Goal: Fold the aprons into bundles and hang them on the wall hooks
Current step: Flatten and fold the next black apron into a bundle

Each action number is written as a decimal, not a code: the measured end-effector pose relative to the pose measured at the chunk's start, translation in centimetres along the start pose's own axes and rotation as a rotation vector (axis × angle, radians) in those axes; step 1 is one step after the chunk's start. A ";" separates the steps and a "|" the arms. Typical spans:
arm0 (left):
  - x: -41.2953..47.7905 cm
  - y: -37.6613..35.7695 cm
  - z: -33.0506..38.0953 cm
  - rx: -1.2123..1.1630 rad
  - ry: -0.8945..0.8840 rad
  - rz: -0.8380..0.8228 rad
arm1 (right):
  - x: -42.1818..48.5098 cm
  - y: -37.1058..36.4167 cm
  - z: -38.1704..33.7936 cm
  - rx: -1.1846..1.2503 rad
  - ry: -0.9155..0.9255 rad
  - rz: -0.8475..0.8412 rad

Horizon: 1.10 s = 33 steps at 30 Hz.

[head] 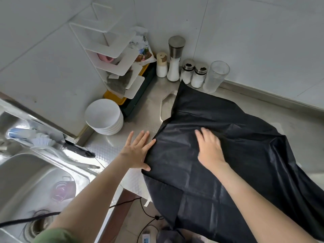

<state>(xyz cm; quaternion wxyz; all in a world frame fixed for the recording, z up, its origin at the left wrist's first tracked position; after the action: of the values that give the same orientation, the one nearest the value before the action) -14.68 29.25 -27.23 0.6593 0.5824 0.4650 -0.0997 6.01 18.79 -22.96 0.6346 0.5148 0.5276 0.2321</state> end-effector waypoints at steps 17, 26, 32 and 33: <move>-2.1 -3.0 -0.9 -0.095 -0.127 0.016 | 8.1 0.2 -13.7 0.032 0.216 -0.168; -3.2 -1.5 -3.5 -0.106 -0.059 0.021 | 6.5 -3.4 -13.4 -0.107 0.380 -0.322; -3.3 7.5 -1.6 -0.301 -0.052 0.539 | 6.0 1.0 -12.7 0.338 0.392 -0.138; -2.8 8.2 -0.5 -0.305 -0.091 0.564 | 6.1 1.8 -12.2 0.324 0.382 -0.086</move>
<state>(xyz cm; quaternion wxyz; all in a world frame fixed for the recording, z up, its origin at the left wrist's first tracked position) -10.94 31.04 -19.60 0.7607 0.5778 0.2648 0.1317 -2.55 29.54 -22.94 0.4421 0.5337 0.6894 0.2105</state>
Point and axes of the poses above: each hand's wrist, its own x-axis towards the middle knuckle, its own y-axis out of the back of the hand, z = x × y, the point moved 10 cm from there along x, towards the middle knuckle, and after that the axes turned 12 degrees about -z, right-handed, at the moved point
